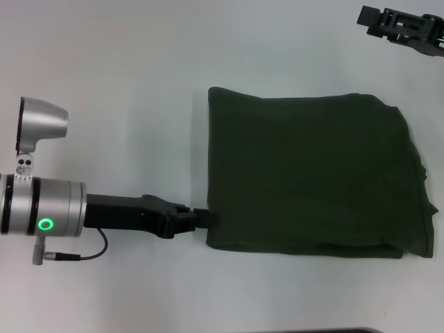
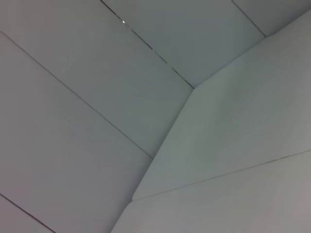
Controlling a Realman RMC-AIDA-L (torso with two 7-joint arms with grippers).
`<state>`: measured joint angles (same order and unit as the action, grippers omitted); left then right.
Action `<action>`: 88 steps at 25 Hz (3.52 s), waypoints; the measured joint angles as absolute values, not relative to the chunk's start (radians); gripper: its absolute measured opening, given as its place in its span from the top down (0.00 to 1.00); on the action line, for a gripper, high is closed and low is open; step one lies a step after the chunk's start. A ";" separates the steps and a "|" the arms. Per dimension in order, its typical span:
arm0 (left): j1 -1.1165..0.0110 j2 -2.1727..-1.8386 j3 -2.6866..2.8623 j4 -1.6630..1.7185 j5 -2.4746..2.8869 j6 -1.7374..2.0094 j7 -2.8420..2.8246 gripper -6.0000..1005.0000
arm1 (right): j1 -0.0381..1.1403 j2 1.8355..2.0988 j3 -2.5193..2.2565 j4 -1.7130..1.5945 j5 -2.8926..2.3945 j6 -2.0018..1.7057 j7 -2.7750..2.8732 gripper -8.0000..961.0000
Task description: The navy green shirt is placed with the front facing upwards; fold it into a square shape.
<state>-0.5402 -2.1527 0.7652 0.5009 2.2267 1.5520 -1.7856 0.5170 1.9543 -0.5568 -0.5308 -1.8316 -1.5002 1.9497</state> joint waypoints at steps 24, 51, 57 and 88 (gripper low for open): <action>-0.555 -2.158 0.785 0.515 2.251 1.539 -1.880 0.24 | 0.517 1.949 -0.558 -0.531 -1.832 -1.507 1.954 0.19; -0.584 -2.166 0.843 0.491 2.215 1.457 -1.882 0.37 | 0.513 1.949 -0.548 -0.541 -1.832 -1.509 1.960 0.19; -0.586 -2.166 0.849 0.487 2.215 1.457 -1.882 0.61 | 0.511 1.948 -0.546 -0.542 -1.832 -1.509 1.960 0.19; -0.561 -2.144 0.803 0.499 2.223 1.494 -1.877 0.90 | 0.504 1.956 -0.548 -0.541 -1.832 -1.511 1.953 0.19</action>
<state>-0.5611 -2.1436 0.8033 0.4986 2.2229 1.4945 -1.8766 0.5040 1.9557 -0.5477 -0.5415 -1.8315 -1.5110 1.9532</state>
